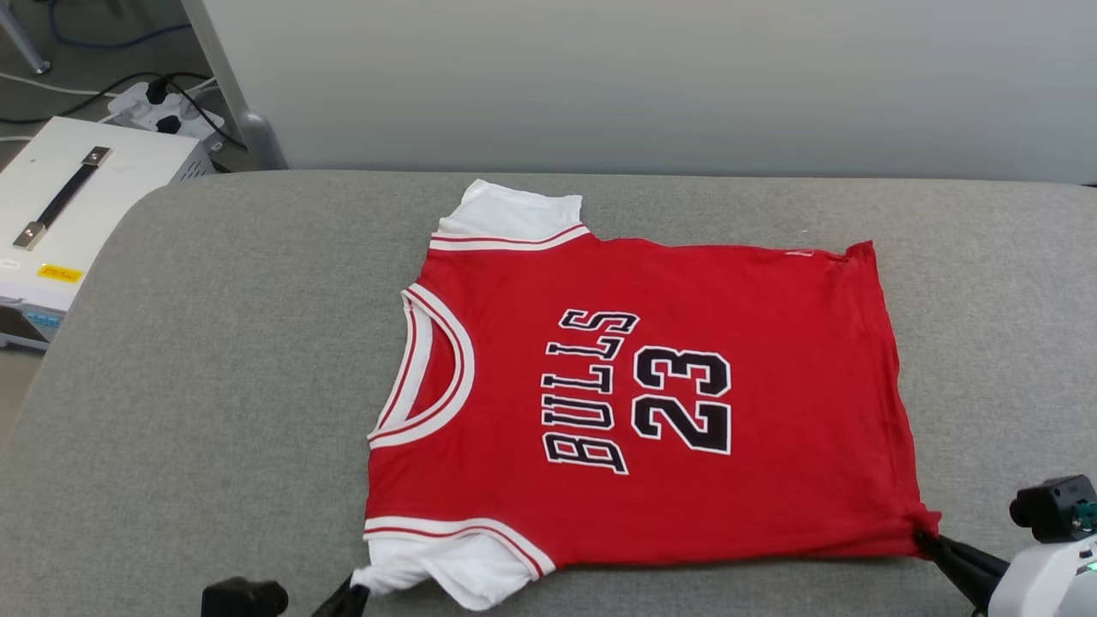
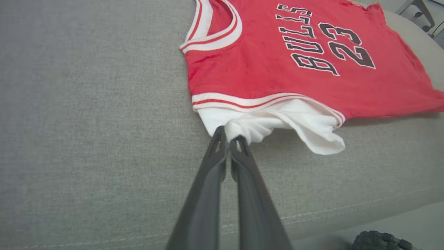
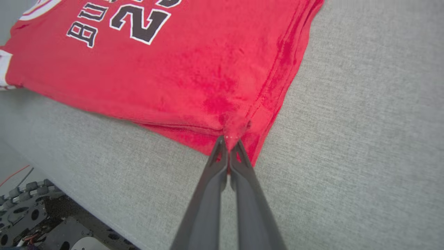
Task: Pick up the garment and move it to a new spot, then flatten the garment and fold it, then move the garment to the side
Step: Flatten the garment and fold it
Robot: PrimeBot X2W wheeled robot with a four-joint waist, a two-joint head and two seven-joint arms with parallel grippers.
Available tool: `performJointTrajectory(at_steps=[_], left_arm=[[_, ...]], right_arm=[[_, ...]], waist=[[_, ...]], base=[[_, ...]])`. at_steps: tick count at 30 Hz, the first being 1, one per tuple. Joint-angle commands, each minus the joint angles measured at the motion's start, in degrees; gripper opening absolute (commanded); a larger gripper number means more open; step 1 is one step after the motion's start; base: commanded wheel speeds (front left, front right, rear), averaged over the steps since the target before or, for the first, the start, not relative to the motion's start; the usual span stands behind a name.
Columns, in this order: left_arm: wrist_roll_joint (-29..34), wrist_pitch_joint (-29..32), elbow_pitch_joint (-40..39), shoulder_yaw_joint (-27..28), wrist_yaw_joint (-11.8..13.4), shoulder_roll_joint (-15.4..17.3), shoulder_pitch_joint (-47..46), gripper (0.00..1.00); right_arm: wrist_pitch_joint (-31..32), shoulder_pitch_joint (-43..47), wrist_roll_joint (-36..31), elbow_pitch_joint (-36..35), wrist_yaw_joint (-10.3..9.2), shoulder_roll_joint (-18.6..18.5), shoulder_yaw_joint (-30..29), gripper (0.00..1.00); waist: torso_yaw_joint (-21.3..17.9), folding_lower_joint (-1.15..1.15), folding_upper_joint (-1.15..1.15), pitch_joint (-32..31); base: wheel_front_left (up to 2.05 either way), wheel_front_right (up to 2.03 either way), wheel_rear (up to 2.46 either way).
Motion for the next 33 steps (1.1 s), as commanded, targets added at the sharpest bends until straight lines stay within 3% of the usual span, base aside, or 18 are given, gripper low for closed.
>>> performJointTrajectory(at_steps=[1,14,24,33], left_arm=[[1.3,0.0,0.6,0.3,-0.6,-0.1,-3.3,0.0],[7.2,4.5,8.9,1.9,-6.9,-1.9,-25.2,0.0],[10.3,5.5,19.8,1.3,-11.5,-5.2,-37.2,0.0],[10.9,4.0,33.7,-0.5,-15.7,-9.7,-41.2,0.0]], right_arm=[[0.2,-0.3,-0.5,-0.7,-0.04,0.7,-1.4,0.0],[3.3,-6.9,-3.5,-3.8,-0.04,4.6,-12.0,0.0],[6.0,-13.3,-5.0,-2.0,-0.04,6.5,-13.7,0.0],[5.8,-17.3,-6.0,2.9,-0.04,8.4,-11.8,0.0]], waist=[[-0.1,0.01,0.0,1.1],[-2.4,0.01,0.0,10.1],[-2.6,0.01,0.0,16.6],[-2.5,0.01,0.0,20.3]], base=[[0.0,0.0,0.0],[0.0,0.0,0.0],[0.0,0.0,0.0],[0.0,0.0,0.0]])
